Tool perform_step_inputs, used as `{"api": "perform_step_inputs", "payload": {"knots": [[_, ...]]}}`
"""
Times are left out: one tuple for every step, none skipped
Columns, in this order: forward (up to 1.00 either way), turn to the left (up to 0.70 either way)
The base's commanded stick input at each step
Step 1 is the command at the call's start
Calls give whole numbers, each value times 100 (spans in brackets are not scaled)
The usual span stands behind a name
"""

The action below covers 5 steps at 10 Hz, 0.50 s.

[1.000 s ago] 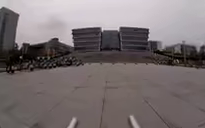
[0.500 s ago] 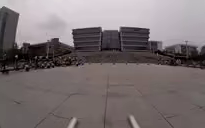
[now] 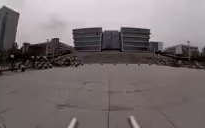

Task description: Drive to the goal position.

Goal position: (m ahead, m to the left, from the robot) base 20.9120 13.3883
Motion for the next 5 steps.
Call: {"api": "perform_step_inputs", "payload": {"knots": [[100, 0], [100, 0], [100, 0], [100, 0], [100, 0]]}}
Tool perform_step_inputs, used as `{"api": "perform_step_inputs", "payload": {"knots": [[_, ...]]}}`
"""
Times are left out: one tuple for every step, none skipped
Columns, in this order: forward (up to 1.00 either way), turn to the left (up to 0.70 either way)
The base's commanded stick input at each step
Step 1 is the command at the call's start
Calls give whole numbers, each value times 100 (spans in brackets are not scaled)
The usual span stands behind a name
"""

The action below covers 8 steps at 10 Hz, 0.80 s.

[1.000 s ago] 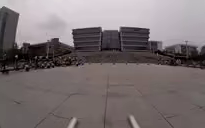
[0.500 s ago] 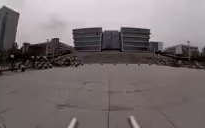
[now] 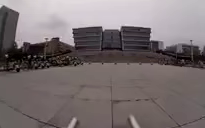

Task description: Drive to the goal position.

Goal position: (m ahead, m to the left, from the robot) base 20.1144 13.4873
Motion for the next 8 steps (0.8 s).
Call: {"api": "perform_step_inputs", "payload": {"knots": [[100, 0], [100, 0], [100, 0], [100, 0], [100, 0], [100, 0], [100, 0], [100, 0]]}}
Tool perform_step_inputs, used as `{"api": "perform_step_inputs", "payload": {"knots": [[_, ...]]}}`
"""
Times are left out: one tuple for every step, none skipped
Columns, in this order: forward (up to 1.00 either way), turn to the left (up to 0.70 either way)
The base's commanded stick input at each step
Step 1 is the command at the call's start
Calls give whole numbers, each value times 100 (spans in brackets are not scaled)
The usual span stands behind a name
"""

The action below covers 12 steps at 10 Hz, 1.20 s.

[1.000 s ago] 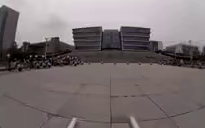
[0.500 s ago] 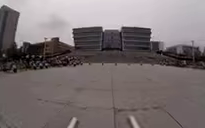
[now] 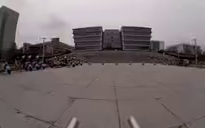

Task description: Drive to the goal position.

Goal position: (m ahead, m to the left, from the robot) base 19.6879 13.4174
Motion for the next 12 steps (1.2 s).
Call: {"api": "perform_step_inputs", "payload": {"knots": [[100, 0], [100, 0], [100, 0], [100, 0], [99, 0], [97, 0], [99, 0], [100, 0], [100, 0], [100, 0], [100, 0], [100, 0]]}}
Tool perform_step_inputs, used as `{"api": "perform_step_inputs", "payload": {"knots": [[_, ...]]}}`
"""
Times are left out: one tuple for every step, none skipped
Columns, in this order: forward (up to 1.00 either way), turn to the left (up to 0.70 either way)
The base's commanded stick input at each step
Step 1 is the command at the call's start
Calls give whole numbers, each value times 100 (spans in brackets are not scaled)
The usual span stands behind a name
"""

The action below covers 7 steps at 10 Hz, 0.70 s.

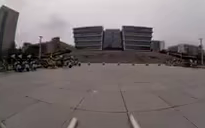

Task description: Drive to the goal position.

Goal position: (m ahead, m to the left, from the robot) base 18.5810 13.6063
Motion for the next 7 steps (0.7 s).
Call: {"api": "perform_step_inputs", "payload": {"knots": [[100, 0], [100, 0], [100, 0], [100, 0], [100, 0], [100, 0], [100, 0]]}}
